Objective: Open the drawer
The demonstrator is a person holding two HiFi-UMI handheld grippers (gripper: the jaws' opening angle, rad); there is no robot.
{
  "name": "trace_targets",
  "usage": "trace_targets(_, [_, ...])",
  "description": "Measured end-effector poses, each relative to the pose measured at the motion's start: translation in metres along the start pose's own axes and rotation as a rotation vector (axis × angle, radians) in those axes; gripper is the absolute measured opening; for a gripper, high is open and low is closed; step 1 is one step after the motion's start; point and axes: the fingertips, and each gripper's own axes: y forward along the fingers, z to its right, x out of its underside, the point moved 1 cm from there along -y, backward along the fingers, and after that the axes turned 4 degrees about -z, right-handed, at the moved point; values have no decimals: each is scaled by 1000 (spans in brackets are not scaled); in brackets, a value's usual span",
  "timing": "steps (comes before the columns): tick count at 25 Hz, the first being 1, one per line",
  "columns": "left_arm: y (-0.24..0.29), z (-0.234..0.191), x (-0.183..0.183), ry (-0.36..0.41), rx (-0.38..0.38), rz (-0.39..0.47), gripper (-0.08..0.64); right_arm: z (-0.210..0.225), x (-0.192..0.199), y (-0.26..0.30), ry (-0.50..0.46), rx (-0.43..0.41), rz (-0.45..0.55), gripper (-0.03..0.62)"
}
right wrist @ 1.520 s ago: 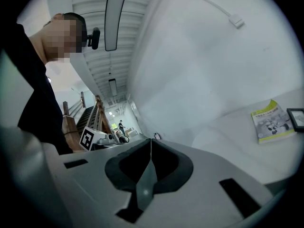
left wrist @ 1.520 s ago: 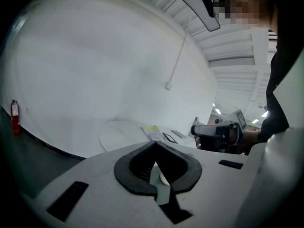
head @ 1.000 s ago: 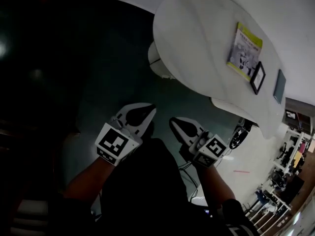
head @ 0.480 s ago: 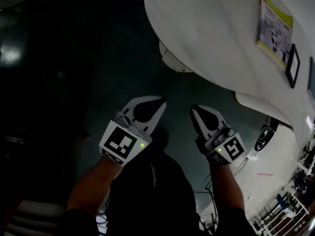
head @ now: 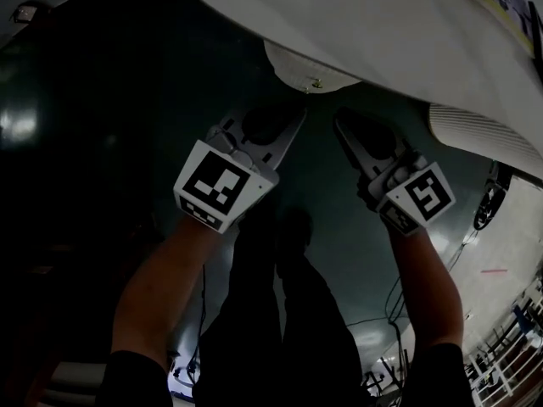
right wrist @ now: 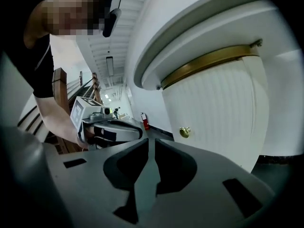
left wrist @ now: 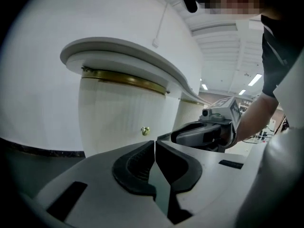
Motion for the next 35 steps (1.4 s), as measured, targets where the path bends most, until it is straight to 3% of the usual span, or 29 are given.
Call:
trace_targets(3, [15,-11,-6,33,-14,33,9,18,0,3,-15,30,17,18])
trace_targets(7, [51,-19,-10,169,9,15,9,56,6,6,-81,101,-1,20])
trace_targets(10, [65,-22,-13,210,30,1,39,64,1,10,-98,109,7,20])
trace_targets(12, [69,-26,-16,214,36,6,77,68,-4,15,-127,114,4,20])
trace_targets(19, [81,-31,-18,234,82,-19,81,77,-1,30,-221,127,-63,23])
trace_targets(29, [92,-37,-22,226,151,-24,80,82,-4,38,-180,41,-45,21])
trace_targets(32, [89,-32,-22,226,199,-18,29,78,-6,39,-174,16,-34,21])
trace_targets(35, [84,-32,-22,216,224,-10,29,73,-8,40,-152,3,-26,21])
